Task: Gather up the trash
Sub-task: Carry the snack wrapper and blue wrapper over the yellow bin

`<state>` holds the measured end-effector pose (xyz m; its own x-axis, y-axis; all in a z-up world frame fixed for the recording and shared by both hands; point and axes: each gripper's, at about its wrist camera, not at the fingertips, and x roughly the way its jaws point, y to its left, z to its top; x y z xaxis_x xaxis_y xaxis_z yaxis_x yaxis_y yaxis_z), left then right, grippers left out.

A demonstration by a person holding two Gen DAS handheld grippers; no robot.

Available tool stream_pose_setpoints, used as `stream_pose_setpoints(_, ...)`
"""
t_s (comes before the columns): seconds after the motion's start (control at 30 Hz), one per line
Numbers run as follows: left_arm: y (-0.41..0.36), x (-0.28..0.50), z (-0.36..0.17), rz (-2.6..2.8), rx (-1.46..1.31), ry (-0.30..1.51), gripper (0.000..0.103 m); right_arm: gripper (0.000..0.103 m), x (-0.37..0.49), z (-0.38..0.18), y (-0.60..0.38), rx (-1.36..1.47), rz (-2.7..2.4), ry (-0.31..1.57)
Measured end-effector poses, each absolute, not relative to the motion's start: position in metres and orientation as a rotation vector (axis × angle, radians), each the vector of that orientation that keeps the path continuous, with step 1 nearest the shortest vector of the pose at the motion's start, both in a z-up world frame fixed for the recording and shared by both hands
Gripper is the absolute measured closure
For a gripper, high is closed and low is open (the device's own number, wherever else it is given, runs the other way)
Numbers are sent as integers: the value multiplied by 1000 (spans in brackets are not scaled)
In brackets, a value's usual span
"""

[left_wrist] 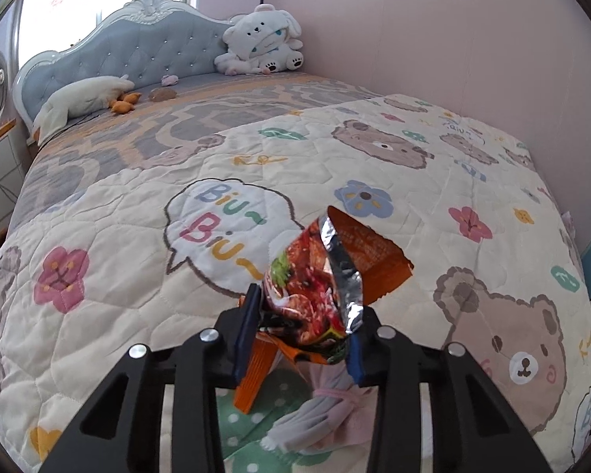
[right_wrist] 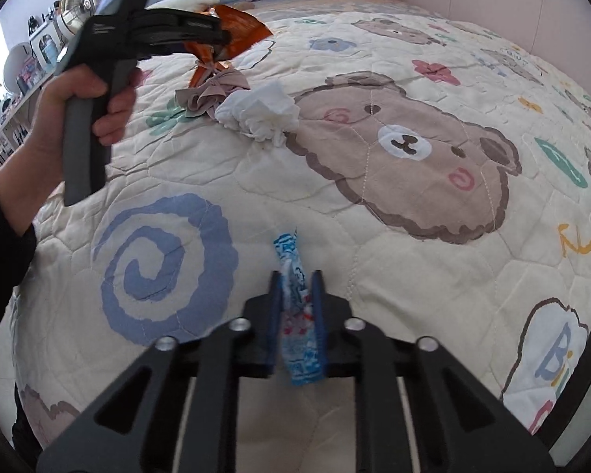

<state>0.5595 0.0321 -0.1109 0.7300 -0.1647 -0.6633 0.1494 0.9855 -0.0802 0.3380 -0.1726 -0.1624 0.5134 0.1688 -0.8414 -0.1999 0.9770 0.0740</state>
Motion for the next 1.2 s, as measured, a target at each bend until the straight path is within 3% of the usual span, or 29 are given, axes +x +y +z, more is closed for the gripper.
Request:
stream_pose_setpoints(0.6, 134, 456, -40, -132, -182, 627, 68, 98, 292, -95, -178, 88, 244, 885)
stream_pose_setpoints(1.2, 125, 290, -9, -148, -153, 582, 68, 98, 193, -54, -177, 122, 294, 812)
